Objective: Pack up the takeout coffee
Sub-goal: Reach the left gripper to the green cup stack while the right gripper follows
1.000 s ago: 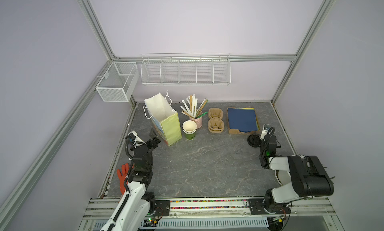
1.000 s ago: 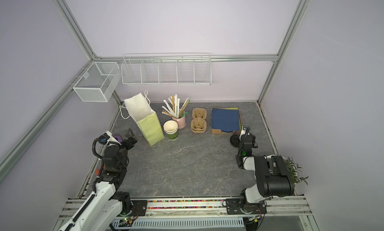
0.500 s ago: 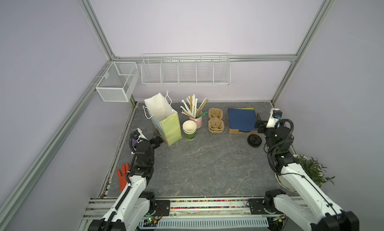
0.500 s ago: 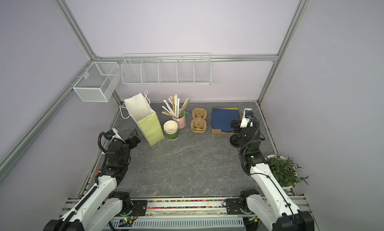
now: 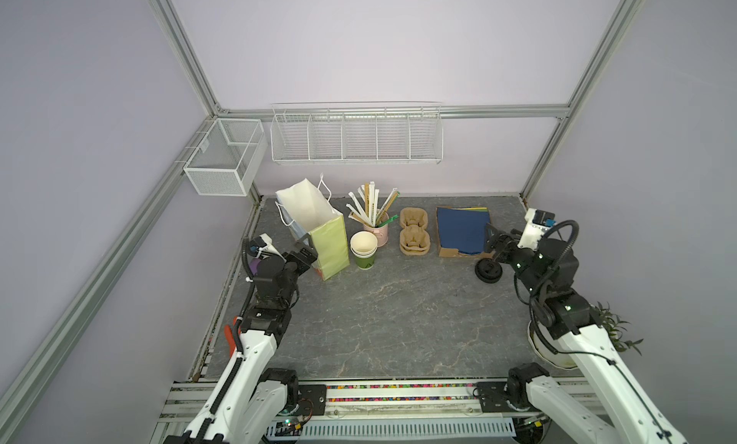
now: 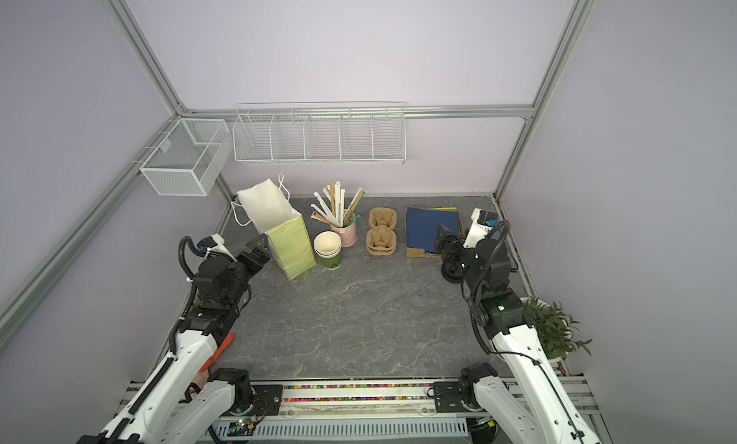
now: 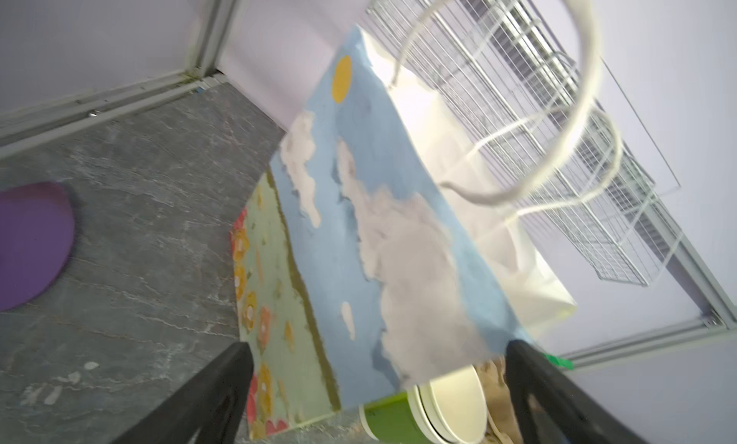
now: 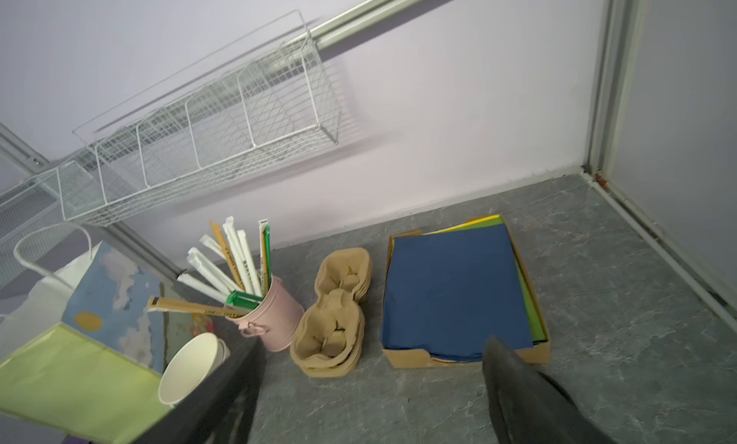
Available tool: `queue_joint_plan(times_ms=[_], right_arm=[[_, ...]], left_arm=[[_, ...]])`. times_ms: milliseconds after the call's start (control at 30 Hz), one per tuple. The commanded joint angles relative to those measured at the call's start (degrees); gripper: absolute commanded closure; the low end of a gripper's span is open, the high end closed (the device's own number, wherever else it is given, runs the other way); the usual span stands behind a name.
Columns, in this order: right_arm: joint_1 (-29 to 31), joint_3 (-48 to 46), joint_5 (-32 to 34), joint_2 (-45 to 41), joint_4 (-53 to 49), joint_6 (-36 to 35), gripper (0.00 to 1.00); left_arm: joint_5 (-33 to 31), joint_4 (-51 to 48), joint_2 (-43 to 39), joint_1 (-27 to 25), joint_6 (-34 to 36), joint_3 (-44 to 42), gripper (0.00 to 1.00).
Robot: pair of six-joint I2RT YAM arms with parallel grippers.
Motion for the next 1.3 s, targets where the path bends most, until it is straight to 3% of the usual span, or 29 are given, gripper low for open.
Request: queue_joint_plan(times_ms=[0,100,233,467,800,1267], right_arm=[[3.24,3.21,-0.63,3.16,-12.43,0.51,0.12],[5.09,4.1,2.34,6.82,-17.23,-0.03,0.12],[6.54,5.22,5.14,10.81,-21.74,-1.2,0.12],[7.76,4.82,7.23,11.6,-23.73,-2.38,0.12],[8.76,4.93,6.64,6.28,-26.55,-2.67,0.12],[9.57,5.11,4.44,0.8,-28.96,-3.6,0.12]], left_arm=[[-8.79,-12.6,-1.12,-7.48,1.84,4.53,0.01],[-18.04,-20.45,0.7,-16.01,0.52,9.45,0.0],[-24.55,-28.98,5.59,-23.87,-3.01,16.91,0.03],[-27.53,-34.65,22.47,-30.11,-6.22,29.96,0.06],[-27.96,-37.18,36.82,-30.47,-8.2,39.74,0.17],[-23.53,-35.93,45.73,-27.75,-11.53,40.58,0.38]])
